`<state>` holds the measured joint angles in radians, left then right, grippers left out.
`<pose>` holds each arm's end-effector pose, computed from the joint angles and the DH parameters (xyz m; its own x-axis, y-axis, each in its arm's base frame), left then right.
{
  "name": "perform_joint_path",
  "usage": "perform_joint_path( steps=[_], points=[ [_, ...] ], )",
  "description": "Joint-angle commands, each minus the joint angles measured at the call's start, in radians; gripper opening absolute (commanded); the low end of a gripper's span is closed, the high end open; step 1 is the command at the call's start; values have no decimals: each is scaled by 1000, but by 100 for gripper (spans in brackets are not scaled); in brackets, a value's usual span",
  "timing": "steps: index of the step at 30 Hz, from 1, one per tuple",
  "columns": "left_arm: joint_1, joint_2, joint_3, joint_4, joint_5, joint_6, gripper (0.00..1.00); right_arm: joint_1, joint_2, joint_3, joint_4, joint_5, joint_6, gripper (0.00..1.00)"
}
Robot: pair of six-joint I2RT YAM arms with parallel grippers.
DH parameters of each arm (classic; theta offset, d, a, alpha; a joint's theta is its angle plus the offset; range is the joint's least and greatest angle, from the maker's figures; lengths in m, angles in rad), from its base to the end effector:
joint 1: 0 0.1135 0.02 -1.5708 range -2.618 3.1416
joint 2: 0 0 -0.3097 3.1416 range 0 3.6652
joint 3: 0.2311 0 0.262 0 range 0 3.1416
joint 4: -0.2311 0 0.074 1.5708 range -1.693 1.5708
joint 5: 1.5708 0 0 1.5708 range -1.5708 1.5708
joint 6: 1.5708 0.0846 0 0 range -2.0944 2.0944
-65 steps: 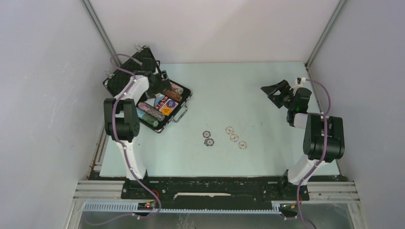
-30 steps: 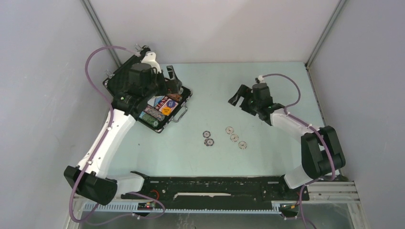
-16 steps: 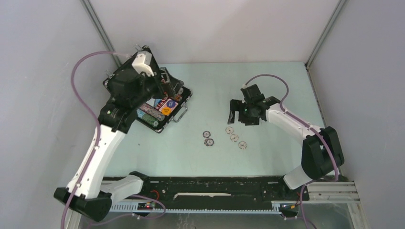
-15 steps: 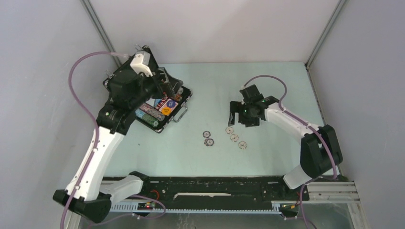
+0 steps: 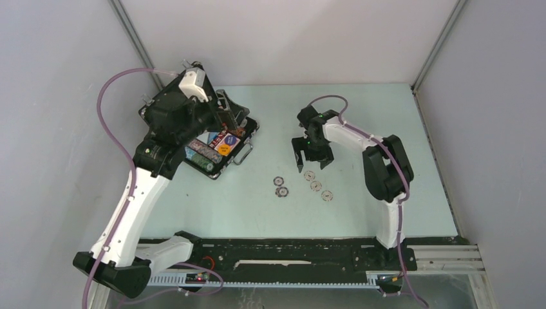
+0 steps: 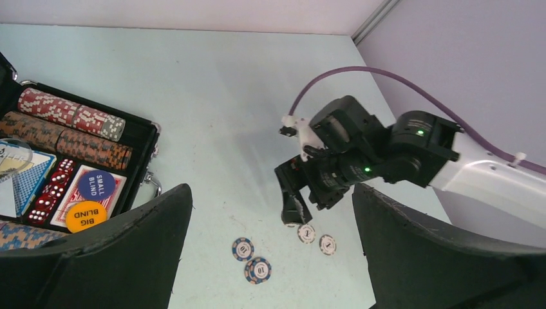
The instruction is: Pack up texas hold em set
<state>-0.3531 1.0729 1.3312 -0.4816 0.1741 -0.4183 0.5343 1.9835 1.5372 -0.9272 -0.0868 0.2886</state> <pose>0.2358 -0.1025 0.4739 -0.3926 -0.2817 -0.8755 0.3717 0.8222 -0.4312 0.3674 0.2259 0.1860 -0.9576 -0.2371 -0.1637 -0.2602 0.9558 0.1373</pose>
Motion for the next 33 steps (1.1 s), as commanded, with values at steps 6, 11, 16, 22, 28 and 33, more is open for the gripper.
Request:
perform_joint_path(
  steps=[6, 11, 16, 22, 28, 33],
  points=[
    [-1, -27, -14, 29, 37, -5, 100, 43, 154, 123, -105, 46, -9, 72],
    [2, -29, -13, 30, 50, -8, 100, 44, 152, 94, -82, 29, -3, 70],
    [3, -32, -13, 31, 60, -9, 100, 46, 172, 97, -74, 71, 8, 69],
    [9, -33, -13, 32, 69, -11, 100, 52, 181, 102, -64, 87, 21, 56],
    [16, -33, -16, 35, 81, -16, 100, 55, 179, 110, -58, 119, 26, 51],
    [18, -33, -17, 37, 86, -19, 100, 68, 158, 112, -56, 143, 23, 46]
  ],
)
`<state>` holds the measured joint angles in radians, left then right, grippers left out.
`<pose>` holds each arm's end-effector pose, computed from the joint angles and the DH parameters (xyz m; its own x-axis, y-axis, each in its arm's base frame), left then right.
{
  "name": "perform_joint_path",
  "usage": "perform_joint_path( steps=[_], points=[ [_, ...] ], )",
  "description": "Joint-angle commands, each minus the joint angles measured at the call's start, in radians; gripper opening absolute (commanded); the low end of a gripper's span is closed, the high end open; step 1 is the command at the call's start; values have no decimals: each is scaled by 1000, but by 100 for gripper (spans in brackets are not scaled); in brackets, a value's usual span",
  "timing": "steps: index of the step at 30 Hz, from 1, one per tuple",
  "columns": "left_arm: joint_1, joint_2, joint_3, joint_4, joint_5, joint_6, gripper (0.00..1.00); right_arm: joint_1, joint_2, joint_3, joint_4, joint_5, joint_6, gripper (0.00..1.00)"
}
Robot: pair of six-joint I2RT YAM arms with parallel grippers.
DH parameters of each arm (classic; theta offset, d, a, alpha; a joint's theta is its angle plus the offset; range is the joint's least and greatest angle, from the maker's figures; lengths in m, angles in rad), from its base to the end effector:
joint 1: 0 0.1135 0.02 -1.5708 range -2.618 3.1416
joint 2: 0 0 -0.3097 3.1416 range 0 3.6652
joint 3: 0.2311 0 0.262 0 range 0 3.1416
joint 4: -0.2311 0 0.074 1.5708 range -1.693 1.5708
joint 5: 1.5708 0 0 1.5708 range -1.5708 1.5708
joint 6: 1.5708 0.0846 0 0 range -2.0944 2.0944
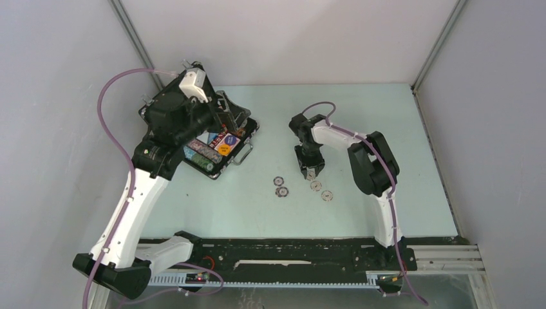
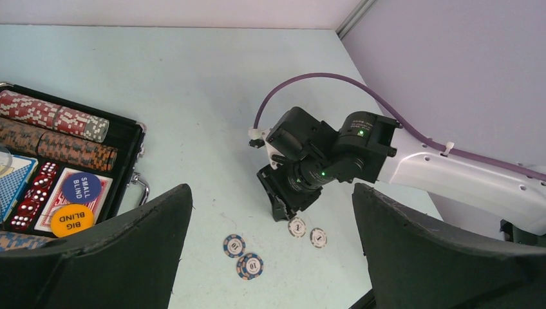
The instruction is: Pack up texas hold em set
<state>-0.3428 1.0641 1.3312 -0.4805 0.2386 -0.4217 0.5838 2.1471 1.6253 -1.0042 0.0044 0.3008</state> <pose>0.2311 -0.1037 0.4764 -0.4047 -0.2778 -0.8712 0.4148 0.7933 -0.4457 0.3731 0.2460 0.1396 -0.9594 -0.2787 -0.0441 -0.2793 0.9602 0.0091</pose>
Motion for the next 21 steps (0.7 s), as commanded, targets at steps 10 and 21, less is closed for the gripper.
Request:
perform_joint_path(
  steps=[10, 21],
  points=[
    [10, -23, -20, 35, 32, -18, 100, 22, -139, -15, 19, 43, 18, 37],
    [14, -16, -23, 38, 42, -24, 100, 25, -250, -179, 33, 12, 36, 44]
  ],
)
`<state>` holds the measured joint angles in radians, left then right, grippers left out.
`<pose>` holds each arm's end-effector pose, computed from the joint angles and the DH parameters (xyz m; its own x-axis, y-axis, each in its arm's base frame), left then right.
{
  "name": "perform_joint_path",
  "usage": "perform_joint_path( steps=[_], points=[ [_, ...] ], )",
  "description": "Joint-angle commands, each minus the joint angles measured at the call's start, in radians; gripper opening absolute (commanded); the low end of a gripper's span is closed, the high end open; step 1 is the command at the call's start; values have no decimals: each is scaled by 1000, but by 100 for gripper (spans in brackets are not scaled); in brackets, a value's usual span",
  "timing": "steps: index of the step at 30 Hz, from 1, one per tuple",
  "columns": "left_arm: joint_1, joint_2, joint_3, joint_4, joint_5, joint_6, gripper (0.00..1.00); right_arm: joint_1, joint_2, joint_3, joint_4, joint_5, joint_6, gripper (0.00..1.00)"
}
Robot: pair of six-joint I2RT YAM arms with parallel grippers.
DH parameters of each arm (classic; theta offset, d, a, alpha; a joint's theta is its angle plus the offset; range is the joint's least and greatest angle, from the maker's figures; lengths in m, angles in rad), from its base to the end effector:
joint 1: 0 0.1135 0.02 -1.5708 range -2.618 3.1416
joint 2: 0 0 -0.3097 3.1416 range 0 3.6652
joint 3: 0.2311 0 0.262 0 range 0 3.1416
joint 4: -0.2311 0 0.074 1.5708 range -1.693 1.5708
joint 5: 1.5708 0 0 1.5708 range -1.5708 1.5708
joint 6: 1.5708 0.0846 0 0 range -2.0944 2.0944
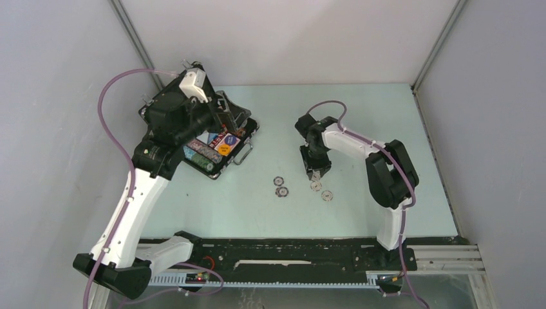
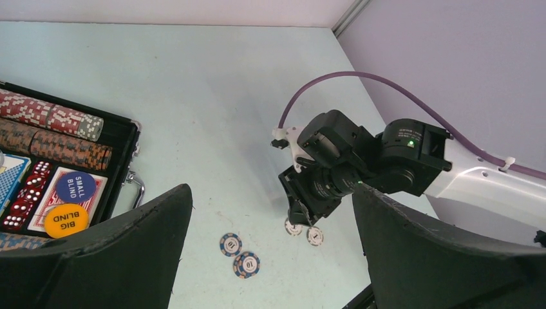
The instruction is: Pack up texas hold em set
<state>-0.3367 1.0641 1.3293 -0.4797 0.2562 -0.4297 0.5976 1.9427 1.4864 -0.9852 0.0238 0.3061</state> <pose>0.2311 -0.1036 0.4759 -0.4131 -0.2824 -0.8658 0.4193 0.7850 -0.4561 0.3387 0.2281 0.1863 -0.9504 -0.2824 -0.1301 -0.2869 0.9578 0.0163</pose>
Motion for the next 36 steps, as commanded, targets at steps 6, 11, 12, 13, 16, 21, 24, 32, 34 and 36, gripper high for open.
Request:
perform_joint_path(
  steps=[6, 11, 12, 13, 16, 21, 24, 32, 34, 36],
  points=[
    [8, -11, -22, 39, 33, -19, 100, 19, -36, -69, 38, -42, 39, 45],
    [8, -10, -23, 40, 37, -21, 100, 21, -20, -78, 48, -43, 39, 45],
    [10, -9, -22, 41, 37, -21, 100, 21, -17, -79, 49, -39, 38, 46],
    [9, -8, -22, 39, 41, -22, 100, 21, -14, -80, 48, -31, 37, 47],
    [10, -6, -22, 41, 43, -22, 100, 21, -3, -81, 43, -24, 36, 48],
    [10, -5, -24, 41, 42, -23, 100, 19, 3, -96, 53, -3, 36, 49],
    [10, -6, -25, 42, 41, -22, 100, 19, 12, -98, 61, -8, 34, 49],
    [10, -9, -26, 44, 37, -21, 100, 11, 36, -99, 71, 0, 31, 52],
    [9, -9, -25, 44, 40, -21, 100, 10, 34, -102, 71, 1, 30, 53],
    [10, -10, -25, 44, 40, -21, 100, 11, 32, -104, 71, -1, 30, 53]
  ],
)
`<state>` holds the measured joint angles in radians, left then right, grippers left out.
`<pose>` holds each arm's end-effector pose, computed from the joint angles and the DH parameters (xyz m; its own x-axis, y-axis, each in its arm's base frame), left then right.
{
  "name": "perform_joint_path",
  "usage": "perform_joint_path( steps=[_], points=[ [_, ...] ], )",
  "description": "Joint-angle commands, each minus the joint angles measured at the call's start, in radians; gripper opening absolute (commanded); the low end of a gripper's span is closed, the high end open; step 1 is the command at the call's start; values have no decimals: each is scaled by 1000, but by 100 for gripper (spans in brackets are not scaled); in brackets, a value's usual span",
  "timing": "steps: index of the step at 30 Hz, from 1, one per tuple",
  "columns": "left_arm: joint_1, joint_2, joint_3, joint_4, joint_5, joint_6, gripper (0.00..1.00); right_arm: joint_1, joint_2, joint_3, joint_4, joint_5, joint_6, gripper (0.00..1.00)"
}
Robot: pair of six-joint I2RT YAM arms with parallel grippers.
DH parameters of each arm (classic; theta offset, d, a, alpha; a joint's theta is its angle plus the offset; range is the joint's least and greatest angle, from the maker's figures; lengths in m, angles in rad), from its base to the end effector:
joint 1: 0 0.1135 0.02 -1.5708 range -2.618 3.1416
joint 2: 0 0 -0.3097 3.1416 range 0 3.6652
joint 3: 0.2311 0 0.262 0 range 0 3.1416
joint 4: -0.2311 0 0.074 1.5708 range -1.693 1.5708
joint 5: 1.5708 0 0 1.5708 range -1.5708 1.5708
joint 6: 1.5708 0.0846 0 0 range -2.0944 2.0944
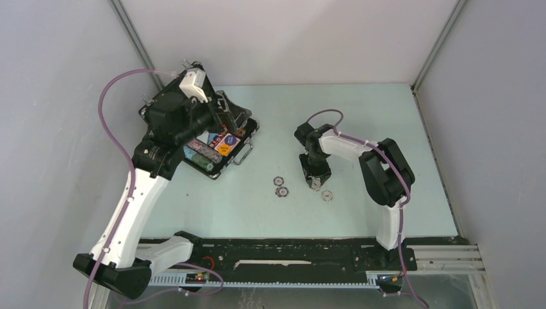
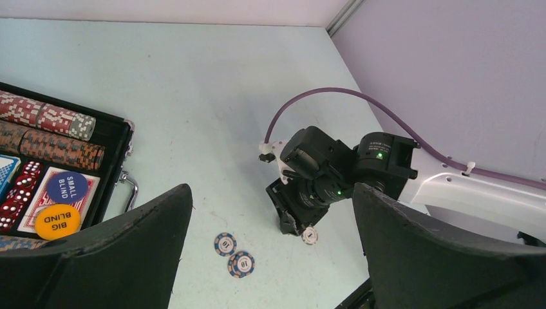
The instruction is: Pack up texas hold em set
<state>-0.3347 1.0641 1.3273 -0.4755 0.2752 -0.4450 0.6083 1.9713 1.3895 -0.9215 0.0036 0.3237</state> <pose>0.2307 -0.1046 0.4758 -0.4237 -0.2912 -0.8577 0.4261 0.7715 -0.4725 0.3264 0.2269 0.1504 -0.9579 -0.2795 -0.0651 -0.2812 0.9595 0.0180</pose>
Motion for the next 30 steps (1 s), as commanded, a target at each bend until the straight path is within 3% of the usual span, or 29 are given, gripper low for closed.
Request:
perform_joint_path(
  steps=[1, 7, 12, 20, 30],
  points=[
    [8, -9, -25, 40, 21, -5, 100, 1, 1, -8, 5, 20, 13, 54],
    [8, -9, -26, 40, 19, -5, 100, 8, -64, -19, -13, 15, 10, 73],
    [8, -9, -28, 41, 19, -5, 100, -6, -131, -84, -26, 7, 10, 78],
    [7, -10, -28, 43, 23, -7, 100, -42, -156, -174, -28, -58, -15, 76],
    [7, -10, -31, 45, 14, -4, 100, -50, -90, -187, 12, -23, -14, 68]
  ],
)
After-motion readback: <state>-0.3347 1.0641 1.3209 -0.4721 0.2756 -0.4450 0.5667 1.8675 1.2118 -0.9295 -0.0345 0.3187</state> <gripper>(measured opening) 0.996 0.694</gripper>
